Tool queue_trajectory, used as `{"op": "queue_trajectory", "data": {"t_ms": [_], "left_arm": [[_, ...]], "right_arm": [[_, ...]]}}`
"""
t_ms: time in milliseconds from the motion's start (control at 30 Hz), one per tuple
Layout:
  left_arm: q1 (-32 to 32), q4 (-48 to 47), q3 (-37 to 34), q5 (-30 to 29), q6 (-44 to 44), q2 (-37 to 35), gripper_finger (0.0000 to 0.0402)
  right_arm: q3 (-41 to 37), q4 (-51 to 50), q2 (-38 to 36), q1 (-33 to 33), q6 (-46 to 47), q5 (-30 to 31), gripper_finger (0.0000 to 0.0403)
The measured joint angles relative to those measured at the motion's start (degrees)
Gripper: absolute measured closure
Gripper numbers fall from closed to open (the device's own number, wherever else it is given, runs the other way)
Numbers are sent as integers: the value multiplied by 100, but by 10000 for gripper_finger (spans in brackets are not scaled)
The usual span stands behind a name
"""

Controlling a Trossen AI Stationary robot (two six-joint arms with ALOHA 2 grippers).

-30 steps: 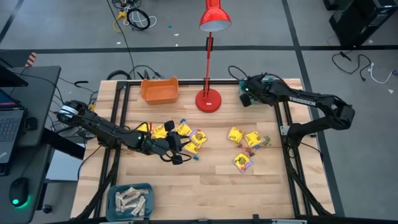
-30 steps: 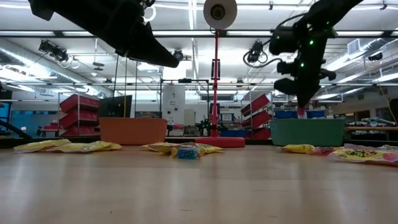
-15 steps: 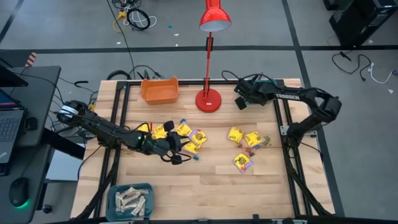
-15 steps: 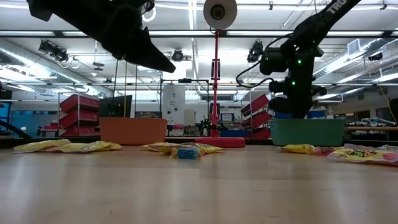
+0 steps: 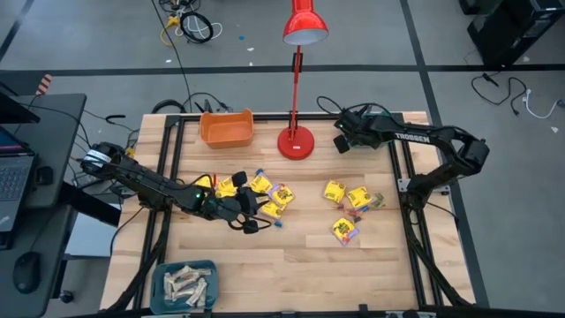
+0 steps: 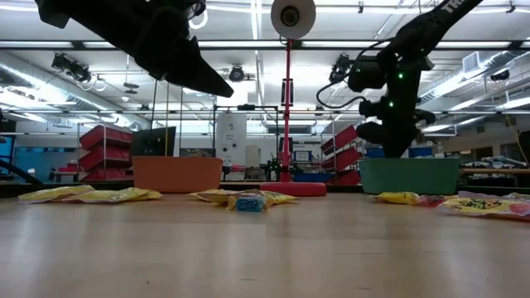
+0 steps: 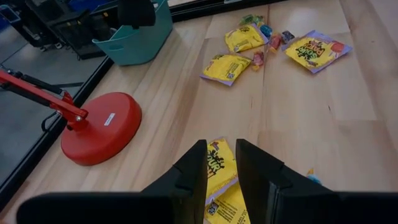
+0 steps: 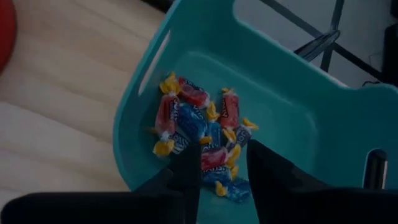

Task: Sort candy
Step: Put the small blue candy into the green bin

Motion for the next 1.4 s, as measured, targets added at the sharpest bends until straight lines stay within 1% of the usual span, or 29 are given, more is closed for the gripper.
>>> {"op": "queue_trajectory", "data": {"t_ms": [233,333,500,667,800,1000,1133,1400], "left_arm": [[-5,-4,0,12,-2,0,314],[-36,-219,2,275,-17,-4,314],[-85,-1004,2,818,-290,-4,314],[-70,-1678,2,846,-449,-4,314],[-53,-1757,2,795,-284,-4,314],[-55,-1813,2,788,-120,-4,314],[-55,-1815,2,778,-118,-4,314],[-55,-1928,2,775,-155,-4,314]], "right_arm": [[-2,6,-619,104,85,29,280],[-2,26,-1005,335,120,29,281],[-2,173,-1516,1088,38,-144,280],[0,924,-1598,2081,-504,-619,281],[0,1848,-1315,2867,-954,-1060,281],[0,3175,-496,3856,-1443,-1178,281],[0,3932,87,4267,-1460,-1182,281],[0,4782,1148,4837,-1358,-1182,279]]}}
